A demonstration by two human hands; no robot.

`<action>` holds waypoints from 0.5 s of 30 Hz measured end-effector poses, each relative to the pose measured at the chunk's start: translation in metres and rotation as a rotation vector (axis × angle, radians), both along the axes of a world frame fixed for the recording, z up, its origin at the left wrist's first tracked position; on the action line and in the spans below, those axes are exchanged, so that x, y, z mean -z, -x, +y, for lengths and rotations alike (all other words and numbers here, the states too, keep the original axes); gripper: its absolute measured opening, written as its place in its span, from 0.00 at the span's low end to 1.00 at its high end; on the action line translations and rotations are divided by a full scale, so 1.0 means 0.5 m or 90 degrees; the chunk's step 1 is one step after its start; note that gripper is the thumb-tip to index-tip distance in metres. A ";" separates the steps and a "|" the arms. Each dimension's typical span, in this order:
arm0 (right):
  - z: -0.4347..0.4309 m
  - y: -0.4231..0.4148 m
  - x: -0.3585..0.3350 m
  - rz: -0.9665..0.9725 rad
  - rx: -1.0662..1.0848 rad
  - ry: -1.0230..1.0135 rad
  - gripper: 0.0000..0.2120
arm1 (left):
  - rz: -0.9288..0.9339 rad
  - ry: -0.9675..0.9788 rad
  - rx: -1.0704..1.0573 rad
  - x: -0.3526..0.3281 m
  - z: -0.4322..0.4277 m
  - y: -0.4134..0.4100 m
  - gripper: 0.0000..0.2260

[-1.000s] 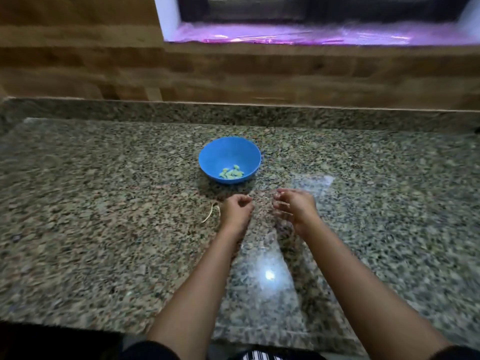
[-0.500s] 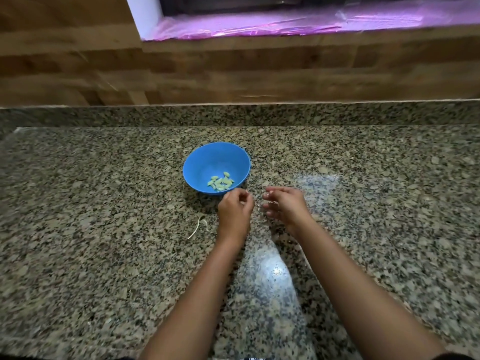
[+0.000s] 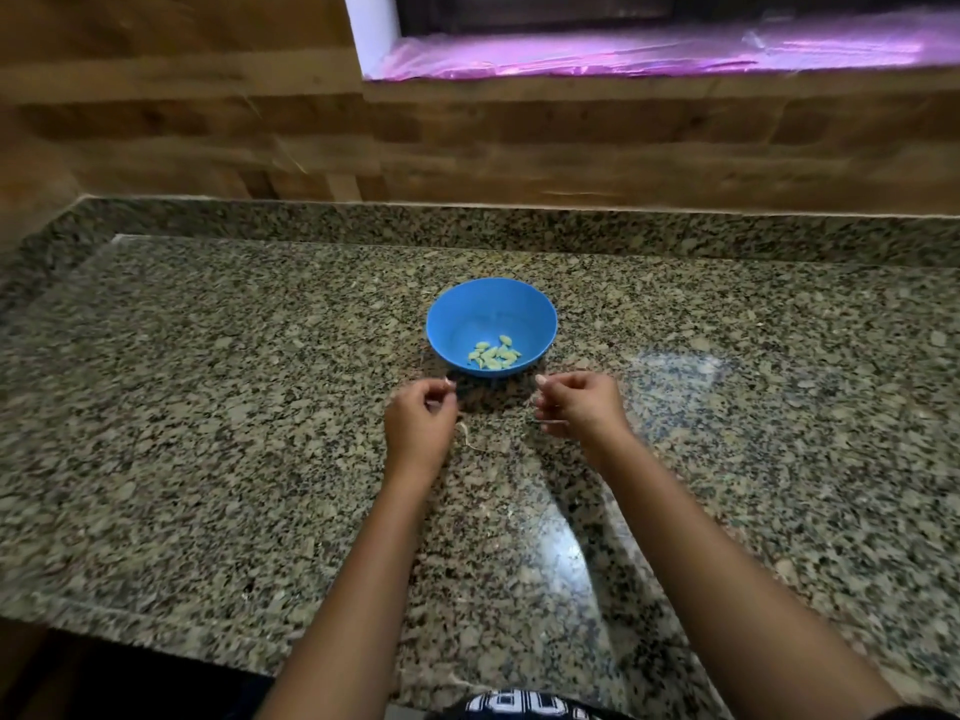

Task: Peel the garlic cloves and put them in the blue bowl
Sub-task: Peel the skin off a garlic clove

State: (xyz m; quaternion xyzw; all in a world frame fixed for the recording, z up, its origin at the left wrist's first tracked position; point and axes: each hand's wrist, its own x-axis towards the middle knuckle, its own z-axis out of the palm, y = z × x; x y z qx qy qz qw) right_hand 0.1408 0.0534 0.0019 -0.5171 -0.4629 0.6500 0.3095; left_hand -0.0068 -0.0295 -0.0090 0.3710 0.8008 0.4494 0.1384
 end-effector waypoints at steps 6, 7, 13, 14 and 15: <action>-0.028 0.027 0.031 -0.098 -0.040 -0.051 0.13 | 0.172 0.251 0.179 0.065 -0.005 0.030 0.13; -0.030 0.033 0.032 -0.115 -0.060 -0.052 0.11 | 0.218 0.274 0.193 0.065 -0.001 0.033 0.13; -0.056 0.060 0.019 -0.160 -0.168 -0.047 0.09 | 0.228 0.223 0.238 0.069 -0.002 0.043 0.09; -0.059 0.061 0.018 -0.172 -0.190 -0.063 0.10 | 0.182 0.181 0.246 0.066 -0.005 0.039 0.09; -0.062 0.061 0.015 -0.185 -0.212 -0.079 0.10 | 0.138 0.142 0.256 0.061 -0.008 0.033 0.08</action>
